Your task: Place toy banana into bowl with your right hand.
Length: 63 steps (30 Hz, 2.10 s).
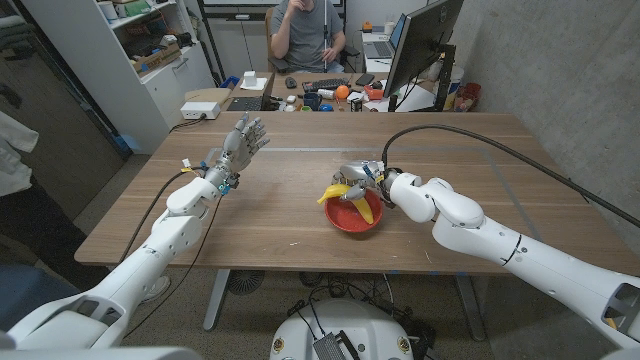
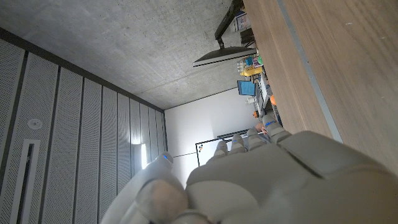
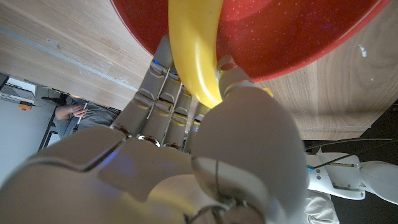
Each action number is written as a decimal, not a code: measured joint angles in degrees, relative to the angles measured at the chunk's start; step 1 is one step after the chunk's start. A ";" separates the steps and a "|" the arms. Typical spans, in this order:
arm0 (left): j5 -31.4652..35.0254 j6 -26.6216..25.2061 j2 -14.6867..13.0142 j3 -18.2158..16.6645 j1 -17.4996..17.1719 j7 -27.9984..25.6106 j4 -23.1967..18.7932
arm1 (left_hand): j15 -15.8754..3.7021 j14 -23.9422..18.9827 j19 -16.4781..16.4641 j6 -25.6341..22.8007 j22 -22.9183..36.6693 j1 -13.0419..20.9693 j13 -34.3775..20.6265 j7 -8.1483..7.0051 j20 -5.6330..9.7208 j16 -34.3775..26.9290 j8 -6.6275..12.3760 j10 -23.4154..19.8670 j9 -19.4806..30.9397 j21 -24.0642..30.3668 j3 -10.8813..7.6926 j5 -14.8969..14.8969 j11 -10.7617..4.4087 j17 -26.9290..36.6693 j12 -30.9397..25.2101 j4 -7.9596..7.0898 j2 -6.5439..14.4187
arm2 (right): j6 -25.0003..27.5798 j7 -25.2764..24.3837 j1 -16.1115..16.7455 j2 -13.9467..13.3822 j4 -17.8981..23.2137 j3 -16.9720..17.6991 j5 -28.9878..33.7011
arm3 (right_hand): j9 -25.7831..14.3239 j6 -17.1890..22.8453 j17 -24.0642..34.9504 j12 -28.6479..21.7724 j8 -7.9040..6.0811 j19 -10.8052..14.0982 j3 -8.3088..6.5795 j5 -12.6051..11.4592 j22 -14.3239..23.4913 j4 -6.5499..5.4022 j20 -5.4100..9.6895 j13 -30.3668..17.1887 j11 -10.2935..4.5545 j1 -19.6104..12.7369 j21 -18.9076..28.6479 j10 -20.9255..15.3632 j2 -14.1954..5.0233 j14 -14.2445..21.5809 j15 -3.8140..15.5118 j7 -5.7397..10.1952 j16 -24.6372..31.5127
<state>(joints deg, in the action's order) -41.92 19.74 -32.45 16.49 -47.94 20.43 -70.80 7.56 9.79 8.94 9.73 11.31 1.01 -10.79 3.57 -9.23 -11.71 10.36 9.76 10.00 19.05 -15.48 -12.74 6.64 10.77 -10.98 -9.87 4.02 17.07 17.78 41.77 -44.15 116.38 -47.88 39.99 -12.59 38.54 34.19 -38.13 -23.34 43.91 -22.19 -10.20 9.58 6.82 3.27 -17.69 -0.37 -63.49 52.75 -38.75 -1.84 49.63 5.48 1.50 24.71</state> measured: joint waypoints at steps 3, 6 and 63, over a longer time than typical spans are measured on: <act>-0.03 0.00 -0.06 -0.07 -0.23 -0.08 -0.27 | 0.00 0.00 0.00 0.00 0.00 0.00 0.00 0.00 0.00 0.00 0.00 0.00 0.00 0.00 0.00 0.00 0.00 0.00 0.00 0.00 0.00 | 0.03 0.07 -0.14 -0.04 0.31 -0.20 0.01 | 0.59 -2.30 -1.77 1.89 1.93 -0.19 -0.72 -0.01 -0.05 0.70 -0.19 1.10 0.06 2.26 -0.43 3.37 -2.26 -1.59 0.88 0.20 -2.88; -0.13 0.00 -0.26 -0.20 -0.47 -0.17 -0.55 | 0.00 0.00 0.00 0.00 0.00 0.00 0.00 0.00 0.00 0.00 0.00 0.00 0.00 0.00 0.00 0.00 0.00 0.00 0.00 0.00 0.00 | 0.57 1.16 -0.28 -0.07 0.62 -0.40 0.26 | 0.95 -4.60 -3.78 5.10 3.83 -0.22 -2.59 -0.01 -0.15 0.74 -0.21 2.51 -0.30 3.02 -0.58 8.08 -3.02 -5.30 0.02 0.54 -6.13; 0.02 -0.05 -0.87 -0.37 -1.61 -0.61 -2.76 | 0.00 0.00 0.00 0.00 0.00 0.00 0.00 0.00 0.00 0.00 0.00 0.00 0.00 -0.22 0.00 0.00 0.00 0.00 0.00 0.00 0.00 | 0.06 -0.65 1.10 -2.15 4.40 2.93 -0.46 | 1.25 -24.24 -8.80 20.62 12.64 -6.12 -0.89 -0.62 -0.25 -2.09 -7.60 6.08 -0.32 11.61 -8.28 23.31 -0.60 -20.27 -2.71 1.94 -12.81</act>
<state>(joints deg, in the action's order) -41.90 19.69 -33.32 16.12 -49.55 19.82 -73.56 7.56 9.78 8.94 9.73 11.31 1.01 -10.79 3.58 -9.23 -11.71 10.36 9.76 10.00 18.83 -15.48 -12.74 6.64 10.77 -10.98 -9.87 4.02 17.13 17.13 42.87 -46.30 120.78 -44.95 39.53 -11.34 14.31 25.39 -17.51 -10.70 37.79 -23.08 -10.82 9.34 4.73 -4.33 -11.61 -0.69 -51.88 44.47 -15.45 -2.43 29.36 2.77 3.45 11.90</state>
